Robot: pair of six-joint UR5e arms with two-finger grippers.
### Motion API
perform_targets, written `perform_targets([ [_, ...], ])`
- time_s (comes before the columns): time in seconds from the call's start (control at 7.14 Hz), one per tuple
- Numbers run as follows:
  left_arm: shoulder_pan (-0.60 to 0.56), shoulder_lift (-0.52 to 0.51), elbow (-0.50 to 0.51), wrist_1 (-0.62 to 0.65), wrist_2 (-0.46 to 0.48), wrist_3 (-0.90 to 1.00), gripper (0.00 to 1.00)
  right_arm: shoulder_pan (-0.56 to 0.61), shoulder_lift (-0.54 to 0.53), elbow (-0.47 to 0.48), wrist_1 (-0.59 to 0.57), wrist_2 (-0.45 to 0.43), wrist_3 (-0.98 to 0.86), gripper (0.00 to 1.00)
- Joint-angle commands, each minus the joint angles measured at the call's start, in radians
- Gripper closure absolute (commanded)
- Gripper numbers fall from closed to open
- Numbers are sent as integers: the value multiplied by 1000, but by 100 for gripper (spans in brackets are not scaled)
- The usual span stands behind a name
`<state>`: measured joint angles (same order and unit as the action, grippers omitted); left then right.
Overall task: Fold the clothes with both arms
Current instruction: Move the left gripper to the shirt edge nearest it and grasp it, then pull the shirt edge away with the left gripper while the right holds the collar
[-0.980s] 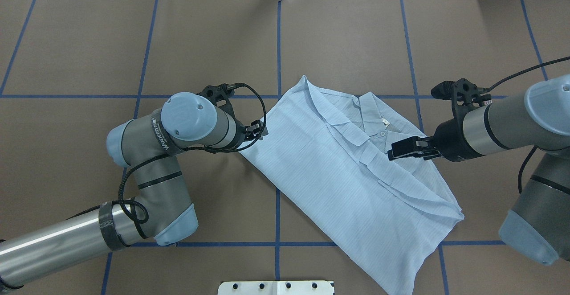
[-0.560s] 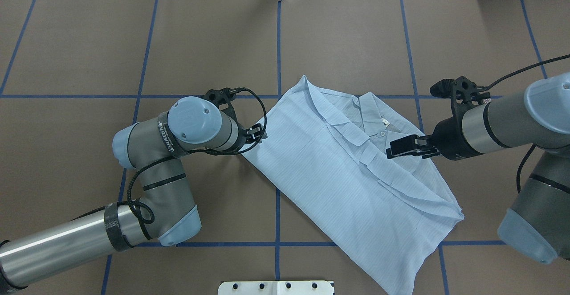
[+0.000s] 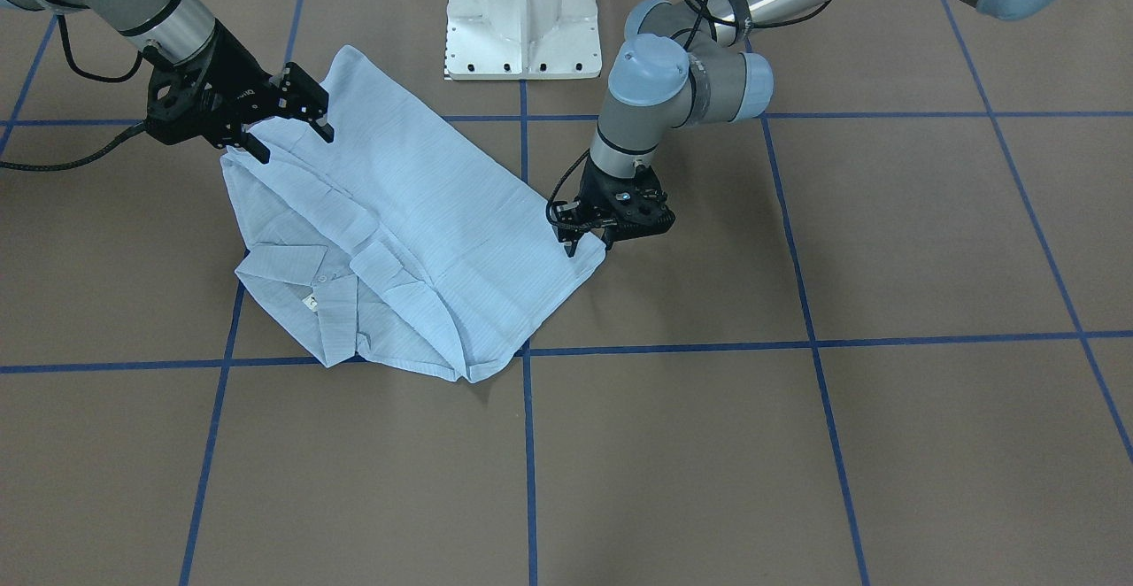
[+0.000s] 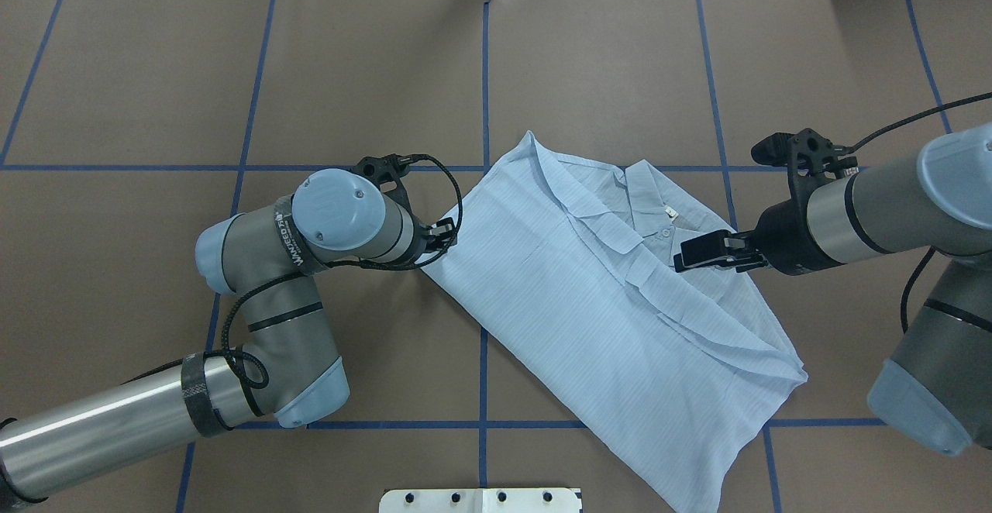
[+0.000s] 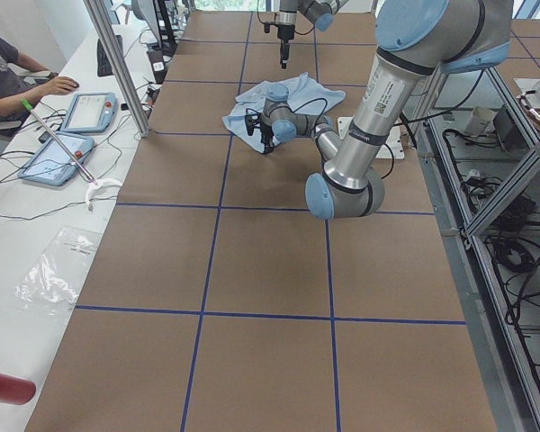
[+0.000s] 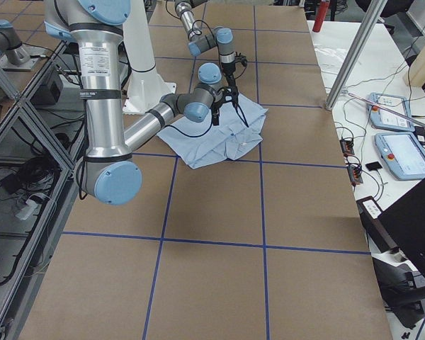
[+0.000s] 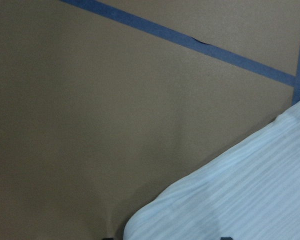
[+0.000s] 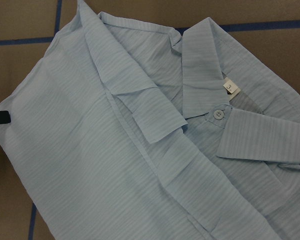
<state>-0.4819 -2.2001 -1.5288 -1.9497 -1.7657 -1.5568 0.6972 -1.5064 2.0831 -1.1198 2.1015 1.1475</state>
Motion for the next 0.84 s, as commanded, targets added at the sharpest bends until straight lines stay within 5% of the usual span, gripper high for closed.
perform_targets([
  [0.0,0,-1,-1,0,-1,3,90,1,0,0,-2,0,0,0],
  [0.14,-1,-1,-2,2,-3,3,100,2,0,-1,-2,-1,1,0],
  [0.7,-110,-4,30,2,0,107,100,16,2,0,0,0,1,0],
])
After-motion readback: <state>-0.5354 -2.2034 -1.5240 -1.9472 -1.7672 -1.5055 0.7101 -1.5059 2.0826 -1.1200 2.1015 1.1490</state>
